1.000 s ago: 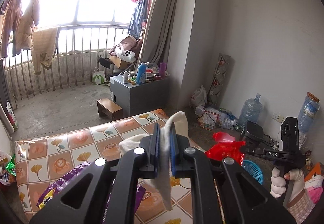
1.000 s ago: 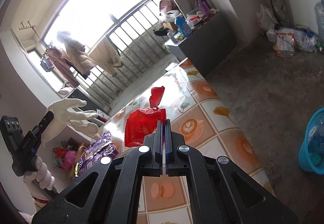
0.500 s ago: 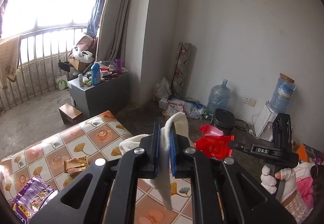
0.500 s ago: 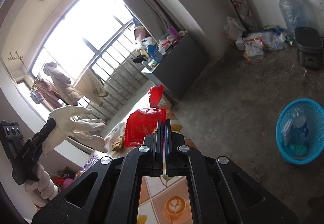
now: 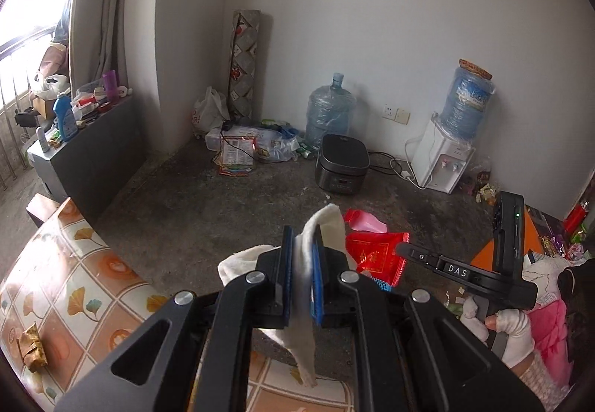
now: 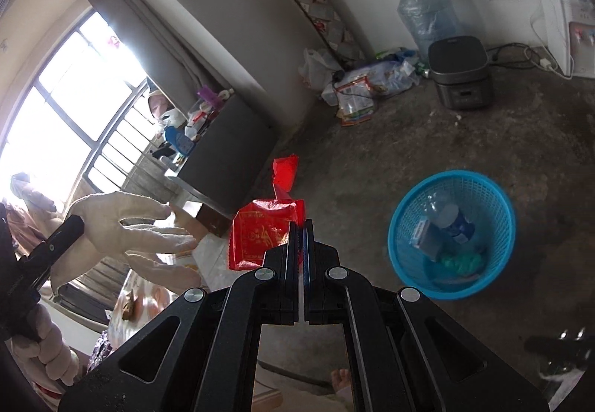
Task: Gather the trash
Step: 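Carry the white cloth and red wrapper toward the blue wastebasket, then open both grippers over the wastebasket, dropping the cloth and wrapper, then move both tools back toward the purple snack bags on the table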
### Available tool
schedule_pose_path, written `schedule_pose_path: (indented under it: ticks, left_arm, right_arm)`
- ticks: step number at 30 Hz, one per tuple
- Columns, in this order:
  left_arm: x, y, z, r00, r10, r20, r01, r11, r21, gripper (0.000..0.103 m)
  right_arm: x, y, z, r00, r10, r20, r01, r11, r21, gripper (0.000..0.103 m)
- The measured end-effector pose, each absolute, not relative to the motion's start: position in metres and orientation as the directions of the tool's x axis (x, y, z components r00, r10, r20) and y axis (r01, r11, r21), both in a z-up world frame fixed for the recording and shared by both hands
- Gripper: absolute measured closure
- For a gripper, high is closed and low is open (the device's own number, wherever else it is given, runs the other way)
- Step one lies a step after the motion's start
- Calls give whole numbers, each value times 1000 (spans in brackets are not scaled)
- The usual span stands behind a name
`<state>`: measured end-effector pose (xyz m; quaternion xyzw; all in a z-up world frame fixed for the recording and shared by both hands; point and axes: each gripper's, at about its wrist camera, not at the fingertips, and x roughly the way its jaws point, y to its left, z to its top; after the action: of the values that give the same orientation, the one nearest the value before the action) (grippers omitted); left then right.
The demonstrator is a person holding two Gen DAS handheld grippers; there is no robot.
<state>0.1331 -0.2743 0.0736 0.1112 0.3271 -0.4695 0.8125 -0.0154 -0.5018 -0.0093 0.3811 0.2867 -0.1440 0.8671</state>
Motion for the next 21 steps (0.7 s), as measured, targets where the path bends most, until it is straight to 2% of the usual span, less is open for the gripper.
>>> schedule_pose_path:
  ticks: [5, 11, 12, 13, 14, 15, 16, 17, 21]
  left_arm:
    - [145, -346, 28, 206, -670, -713, 871, 458, -178, 94]
    - [146, -429, -32, 98, -599, -795, 903, 389, -182, 94]
    - [146, -440, -44, 77, -585, -807, 907, 377, -187, 94]
    - [146, -452, -56, 62, -571, -819, 909, 371, -190, 90]
    - [146, -463, -69, 49, -554, -831, 912, 365, -190, 74]
    - [147, -472, -81, 36, -539, -842, 913, 360, -192, 63]
    - [148, -480, -92, 31, -529, -848, 912, 363, -193, 45]
    - [149, -484, -101, 37, -518, -854, 908, 374, -187, 42]
    - [154, -482, -112, 46, -495, -868, 883, 426, -196, 42]
  right_arm:
    - [-20, -530, -48, 711, -96, -697, 587, 626, 513, 103]
    - [-22, -560, -97, 613, -123, -781, 695, 553, 459, 102]
    - [-23, -565, -105, 601, -123, -790, 708, 541, 454, 99]
    - [-23, -571, -115, 586, -121, -801, 721, 528, 448, 98]
    - [-23, -578, -127, 569, -121, -813, 738, 511, 441, 95]
    - [-24, -584, -140, 553, -116, -825, 755, 488, 438, 76]
    - [-26, -590, -153, 534, -116, -837, 776, 460, 431, 66]
    - [-28, -595, -165, 509, -119, -852, 798, 436, 416, 59]
    - [-42, -596, -180, 480, -99, -872, 830, 373, 414, 59]
